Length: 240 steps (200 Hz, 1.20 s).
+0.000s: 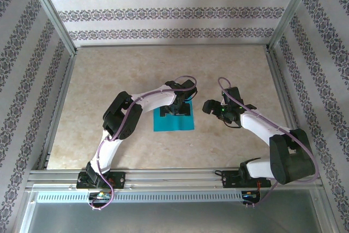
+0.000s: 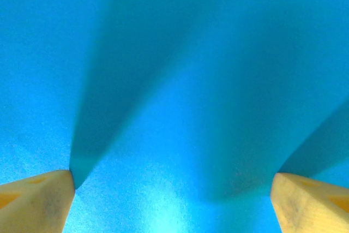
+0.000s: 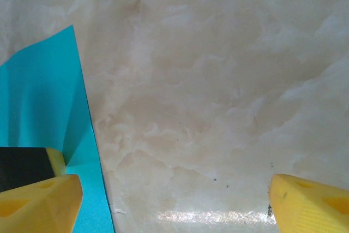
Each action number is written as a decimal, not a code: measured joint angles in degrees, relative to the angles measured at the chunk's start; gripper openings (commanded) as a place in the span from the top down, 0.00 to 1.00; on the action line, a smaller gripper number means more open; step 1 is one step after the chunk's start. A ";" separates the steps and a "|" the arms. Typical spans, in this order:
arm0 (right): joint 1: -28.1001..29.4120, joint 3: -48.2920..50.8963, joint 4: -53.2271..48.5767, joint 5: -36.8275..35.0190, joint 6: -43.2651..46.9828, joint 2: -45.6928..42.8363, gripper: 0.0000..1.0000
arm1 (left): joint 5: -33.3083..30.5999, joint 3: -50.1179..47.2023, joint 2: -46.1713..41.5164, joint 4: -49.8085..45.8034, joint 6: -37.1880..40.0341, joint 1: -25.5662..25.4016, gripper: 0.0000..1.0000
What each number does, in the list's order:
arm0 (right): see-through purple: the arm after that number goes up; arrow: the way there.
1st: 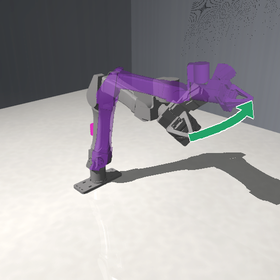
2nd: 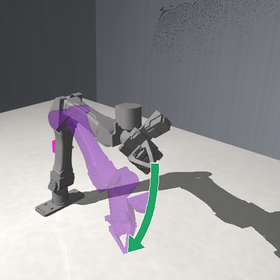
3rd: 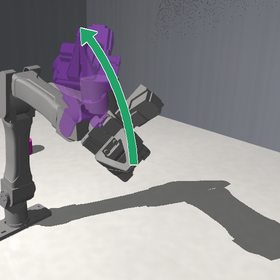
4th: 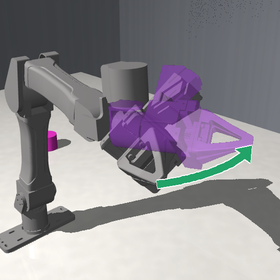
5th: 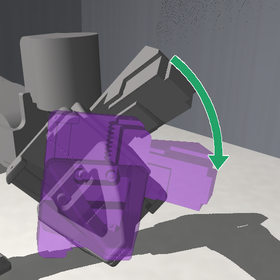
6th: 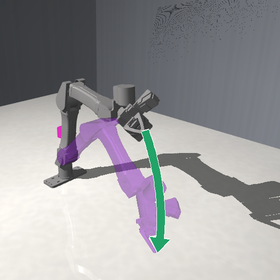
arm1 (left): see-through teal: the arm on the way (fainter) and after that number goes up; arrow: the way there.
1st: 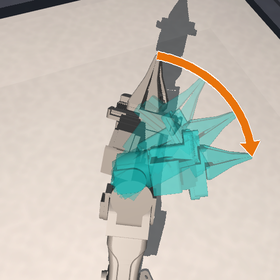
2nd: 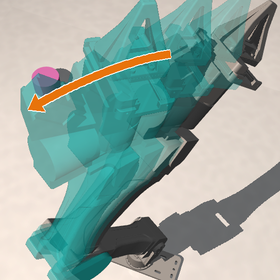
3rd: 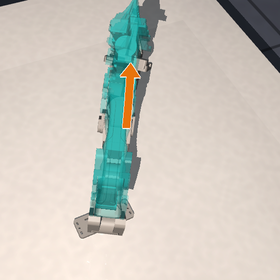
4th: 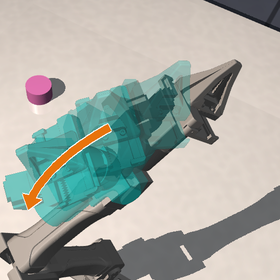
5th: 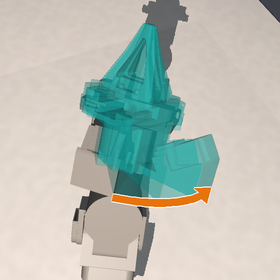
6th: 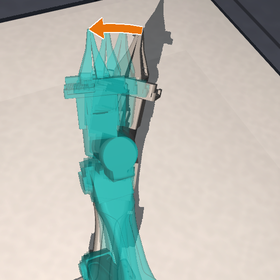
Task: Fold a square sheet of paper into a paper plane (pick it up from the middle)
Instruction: First fold the square sheet of paper in half at the center of the table.
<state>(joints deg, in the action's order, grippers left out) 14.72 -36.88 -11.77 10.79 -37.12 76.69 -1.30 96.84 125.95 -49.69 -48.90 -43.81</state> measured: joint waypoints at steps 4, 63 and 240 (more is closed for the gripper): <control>0.00 0.00 0.00 0.00 0.00 0.00 0.11 | -0.02 -0.13 -0.07 0.11 0.00 0.00 0.09; 0.00 0.00 0.17 0.57 -0.02 1.01 0.11 | -0.46 -2.45 -1.44 1.73 -0.44 0.09 0.24; -6.36 -0.11 5.97 10.86 1.33 -4.87 0.02 | 33.05 -31.69 -23.43 45.16 -1.84 11.34 0.64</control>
<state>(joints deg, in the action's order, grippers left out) 8.36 -36.99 -5.80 21.65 -35.79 71.81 31.75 65.14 102.52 -4.54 -50.74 -32.47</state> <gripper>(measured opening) 0.981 0.358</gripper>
